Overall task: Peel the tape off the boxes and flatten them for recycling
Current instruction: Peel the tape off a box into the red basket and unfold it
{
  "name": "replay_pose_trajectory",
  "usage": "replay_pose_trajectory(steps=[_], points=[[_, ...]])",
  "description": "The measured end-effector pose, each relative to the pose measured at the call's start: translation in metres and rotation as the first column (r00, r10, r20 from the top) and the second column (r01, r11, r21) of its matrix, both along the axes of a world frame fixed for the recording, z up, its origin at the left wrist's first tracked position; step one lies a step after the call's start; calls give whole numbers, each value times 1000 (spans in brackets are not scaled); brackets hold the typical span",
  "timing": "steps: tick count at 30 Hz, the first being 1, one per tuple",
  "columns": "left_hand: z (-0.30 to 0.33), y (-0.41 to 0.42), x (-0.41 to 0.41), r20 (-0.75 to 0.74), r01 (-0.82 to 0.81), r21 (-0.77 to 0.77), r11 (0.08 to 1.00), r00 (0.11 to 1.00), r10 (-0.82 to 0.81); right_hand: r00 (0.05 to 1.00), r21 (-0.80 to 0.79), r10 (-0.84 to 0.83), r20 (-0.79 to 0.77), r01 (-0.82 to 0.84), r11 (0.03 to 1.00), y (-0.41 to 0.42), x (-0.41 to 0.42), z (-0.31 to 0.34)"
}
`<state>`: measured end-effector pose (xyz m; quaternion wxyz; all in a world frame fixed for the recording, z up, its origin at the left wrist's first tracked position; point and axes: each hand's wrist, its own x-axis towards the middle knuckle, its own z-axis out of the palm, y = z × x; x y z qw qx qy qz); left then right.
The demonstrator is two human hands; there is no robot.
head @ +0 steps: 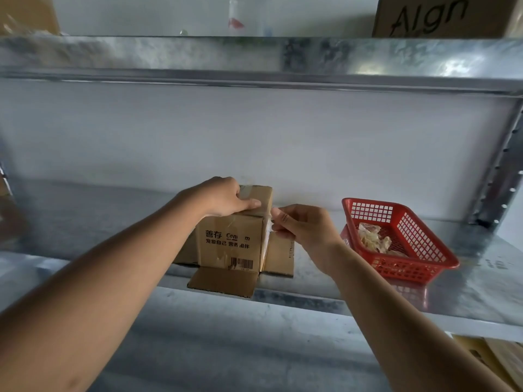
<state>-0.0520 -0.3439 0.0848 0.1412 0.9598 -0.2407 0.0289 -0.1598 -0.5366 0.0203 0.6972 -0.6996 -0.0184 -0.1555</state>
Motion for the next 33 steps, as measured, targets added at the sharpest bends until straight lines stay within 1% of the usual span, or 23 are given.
replay_pose_trajectory(steps=[4, 6, 9, 12, 15, 16, 19, 21, 22, 23, 25, 27, 29, 30, 31, 33], points=[[8, -9, -5, 46, -19, 94, 995, 999, 15, 994, -139, -81, -73, 71, 988, 1, 3, 3], [9, -12, -5, 56, -26, 113, 993, 998, 20, 988, -240, -136, -73, 115, 964, 1, 3, 6], [7, -14, -3, 53, -41, 88, 995, 998, 36, 980, -392, -200, 2, 185, 901, 2, 3, 12], [4, -14, -1, 44, -66, 66, 996, 997, 63, 972, -478, -219, 87, 234, 846, 8, -1, 17], [2, -14, -2, 60, -61, 68, 996, 997, 57, 961, -616, -183, 208, 274, 739, 17, -5, 22], [1, -14, -2, 67, -55, 66, 996, 996, 50, 961, -641, -163, 224, 272, 718, 20, -7, 24], [1, -13, -4, 61, -51, 57, 997, 997, 48, 980, -688, -18, 198, 152, 709, 29, -13, 29], [3, -12, -6, 51, -72, 44, 996, 996, 70, 981, -756, 62, 181, 99, 647, 35, -17, 30], [5, -11, -6, 46, -82, 32, 996, 996, 81, 982, -767, 76, 171, 84, 636, 36, -17, 31], [7, -8, -6, 33, -79, 24, 997, 996, 78, 986, -760, 74, 148, 66, 646, 36, -17, 30], [9, 1, -3, -22, -25, -5, 1000, 999, 25, 997, -731, 12, 81, 51, 681, 33, -15, 26], [9, 15, 0, -96, 34, -124, 992, 994, -46, 991, -727, -124, 52, 123, 676, 28, -9, 18], [9, 27, 2, -172, 118, -262, 958, 971, -167, 965, -701, -255, 55, 219, 679, 23, -3, 10], [8, 32, 3, -207, 157, -303, 940, 952, -226, 953, -676, -297, 57, 256, 691, 21, -1, 6], [6, 35, 4, -235, 184, -322, 929, 935, -267, 943, -651, -329, 57, 285, 704, 20, 1, 4], [0, 39, 3, -256, 206, -319, 925, 921, -293, 926, -624, -369, 78, 334, 707, 18, 5, 0]])
